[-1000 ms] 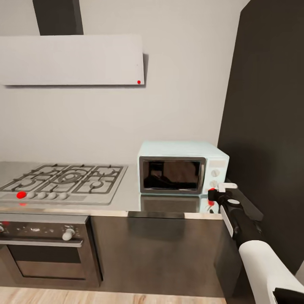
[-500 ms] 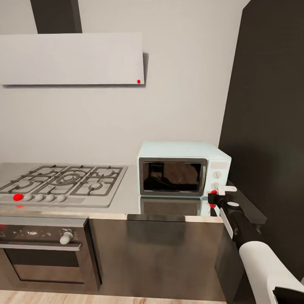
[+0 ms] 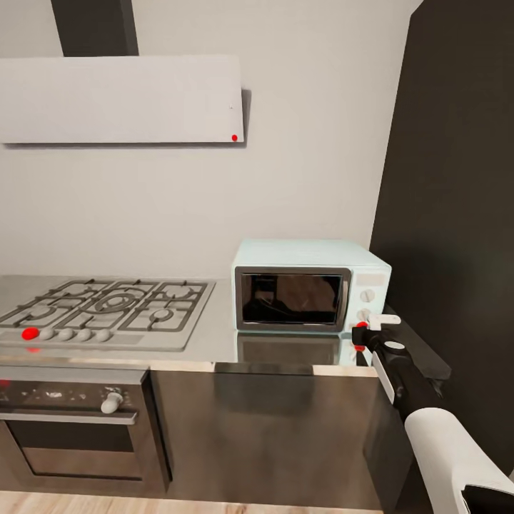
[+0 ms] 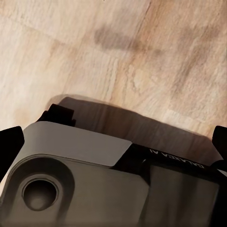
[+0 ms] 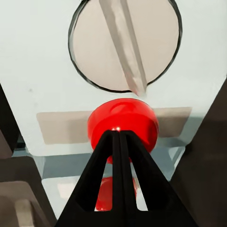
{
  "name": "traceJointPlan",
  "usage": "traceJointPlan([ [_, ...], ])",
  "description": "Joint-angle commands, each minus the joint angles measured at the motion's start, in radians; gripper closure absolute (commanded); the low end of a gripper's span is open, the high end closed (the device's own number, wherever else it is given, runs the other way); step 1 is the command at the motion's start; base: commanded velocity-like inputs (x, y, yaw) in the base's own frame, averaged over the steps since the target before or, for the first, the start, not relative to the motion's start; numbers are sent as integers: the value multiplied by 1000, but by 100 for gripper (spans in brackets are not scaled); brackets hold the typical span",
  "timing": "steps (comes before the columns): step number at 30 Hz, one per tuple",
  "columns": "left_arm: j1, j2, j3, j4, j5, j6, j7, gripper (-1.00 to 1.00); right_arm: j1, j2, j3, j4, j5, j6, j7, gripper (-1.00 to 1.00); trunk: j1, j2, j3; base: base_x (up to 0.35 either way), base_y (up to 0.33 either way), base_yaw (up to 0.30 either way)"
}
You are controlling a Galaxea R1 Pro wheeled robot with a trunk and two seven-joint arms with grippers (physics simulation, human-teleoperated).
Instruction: In the kitchen, take the popcorn bag from the countertop, put it into the microwave, and heat it until the popcorn is cooked so the cooked popcorn ends up inside the bag.
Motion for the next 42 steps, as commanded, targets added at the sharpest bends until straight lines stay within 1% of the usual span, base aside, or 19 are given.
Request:
traceJointPlan([
  [1, -1, 0, -6, 0, 10, 1, -3, -100, 0, 0, 0, -2, 10, 6, 0, 100, 0, -1, -1, 83, 0, 0],
  [6, -1, 4, -6, 0, 10, 0, -3, -100, 0, 0, 0, -2, 10, 6, 1, 100, 0, -1, -1, 127, 0, 0],
  [17, -1, 1, -6, 0, 10, 0, -2, -100, 0, 0, 0, -2, 10, 6, 1, 100, 0, -1, -1, 2, 0, 0],
  [20, -1, -3, -6, 0, 10, 0, -1, -100, 0, 0, 0, -2, 10, 6, 1, 100, 0, -1, -1, -233, 0, 0],
  [28, -1, -4, -6, 0, 10, 0, -1, -100, 0, 1, 1, -3, 19, 6, 2, 100, 0, -1, -1, -322, 0, 0],
  [32, -1, -4, -6, 0, 10, 0, -1, -100, 0, 8, 7, -17, 19, 12, 3, 100, 0, -1, -1, -324, 0, 0],
  [34, -1, -4, -6, 0, 10, 0, -1, -100, 0, 12, 6, -51, 19, 15, 3, 100, 0, -1, -1, -324, 0, 0],
  [36, -1, -5, -6, 0, 10, 0, -1, -100, 0, 15, 2, -122, 17, 21, 3, 100, 0, -1, -1, -324, 0, 0],
  [37, -1, -5, -6, 0, 10, 0, -1, -100, 0, 17, 1, -158, 15, 40, 2, 100, 0, -1, -1, -324, 0, 0],
  [41, -1, -4, -6, 0, 10, 0, -1, -100, 0, 20, 0, -262, 8, 176, 2, 100, 0, -1, -1, -324, 0, 0],
  [42, -1, -4, -6, 0, 10, 0, -1, -100, 1, 20, 0, -270, 6, 188, 2, 100, 0, -1, -1, -324, 0, 0],
])
